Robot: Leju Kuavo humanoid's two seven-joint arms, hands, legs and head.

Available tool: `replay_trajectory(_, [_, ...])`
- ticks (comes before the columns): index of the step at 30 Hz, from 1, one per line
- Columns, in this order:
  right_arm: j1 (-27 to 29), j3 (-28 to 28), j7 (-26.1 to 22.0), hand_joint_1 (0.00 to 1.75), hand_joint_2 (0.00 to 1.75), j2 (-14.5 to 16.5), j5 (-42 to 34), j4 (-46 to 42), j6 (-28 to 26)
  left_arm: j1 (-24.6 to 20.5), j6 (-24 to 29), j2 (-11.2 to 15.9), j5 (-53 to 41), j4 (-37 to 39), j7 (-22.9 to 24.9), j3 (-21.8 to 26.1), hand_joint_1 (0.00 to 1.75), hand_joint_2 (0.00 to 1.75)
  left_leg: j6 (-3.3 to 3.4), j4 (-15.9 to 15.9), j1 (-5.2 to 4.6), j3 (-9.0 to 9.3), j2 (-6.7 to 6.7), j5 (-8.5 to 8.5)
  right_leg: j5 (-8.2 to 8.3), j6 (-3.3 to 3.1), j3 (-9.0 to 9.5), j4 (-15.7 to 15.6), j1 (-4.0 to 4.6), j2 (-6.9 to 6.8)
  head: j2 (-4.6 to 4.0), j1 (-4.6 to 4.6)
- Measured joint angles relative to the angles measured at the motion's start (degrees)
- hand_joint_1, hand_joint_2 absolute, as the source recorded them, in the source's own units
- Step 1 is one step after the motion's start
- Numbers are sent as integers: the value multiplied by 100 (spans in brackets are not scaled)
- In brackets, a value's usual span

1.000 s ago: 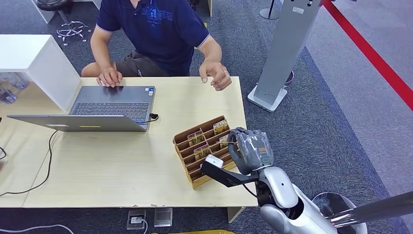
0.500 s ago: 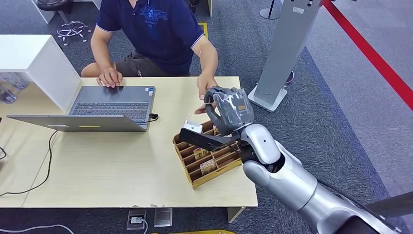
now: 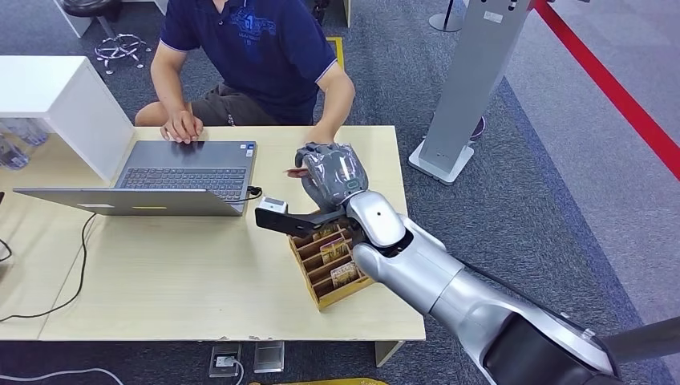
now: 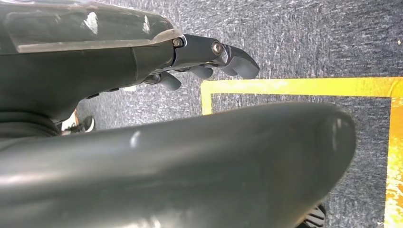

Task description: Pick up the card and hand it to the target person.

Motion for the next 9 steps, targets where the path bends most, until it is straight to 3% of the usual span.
replay_trajectory(9, [-103, 86, 26, 0, 175, 115, -90, 512, -202, 10, -13, 1, 41, 0, 2, -10, 0, 0, 0, 1, 0, 2, 2, 0, 1, 0, -2, 0, 0, 2, 1, -10])
